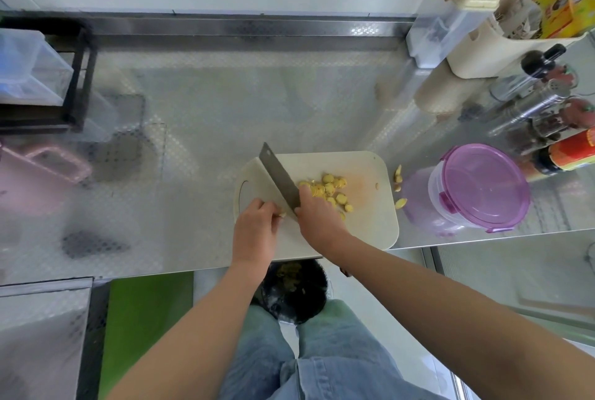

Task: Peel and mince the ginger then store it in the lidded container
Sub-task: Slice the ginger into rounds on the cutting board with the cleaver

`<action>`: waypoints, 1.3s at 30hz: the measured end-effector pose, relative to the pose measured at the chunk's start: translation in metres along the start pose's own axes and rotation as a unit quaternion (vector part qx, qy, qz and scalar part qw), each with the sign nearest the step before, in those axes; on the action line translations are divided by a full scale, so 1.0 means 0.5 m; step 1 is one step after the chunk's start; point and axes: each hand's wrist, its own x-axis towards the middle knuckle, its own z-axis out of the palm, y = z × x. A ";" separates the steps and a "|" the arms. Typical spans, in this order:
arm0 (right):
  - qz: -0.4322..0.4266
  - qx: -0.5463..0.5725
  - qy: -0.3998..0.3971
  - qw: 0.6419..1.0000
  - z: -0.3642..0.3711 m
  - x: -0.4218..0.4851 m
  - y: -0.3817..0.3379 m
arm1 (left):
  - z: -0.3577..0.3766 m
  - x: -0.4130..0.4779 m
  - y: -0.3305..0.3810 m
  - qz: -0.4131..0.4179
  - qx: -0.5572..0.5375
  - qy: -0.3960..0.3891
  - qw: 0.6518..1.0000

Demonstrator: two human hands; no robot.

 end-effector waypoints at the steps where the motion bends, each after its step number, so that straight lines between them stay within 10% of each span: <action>1: 0.009 0.008 -0.001 1.000 -0.003 -0.001 0.006 | -0.001 -0.001 -0.002 0.002 -0.006 0.003 1.000; 22: -0.071 -0.073 0.009 0.995 -0.033 -0.042 -0.004 | -0.002 0.015 0.023 -0.265 -0.148 0.011 0.953; 39: -0.085 -0.086 0.007 0.993 -0.032 -0.034 0.001 | -0.010 0.042 0.047 -0.480 -0.418 -0.027 0.771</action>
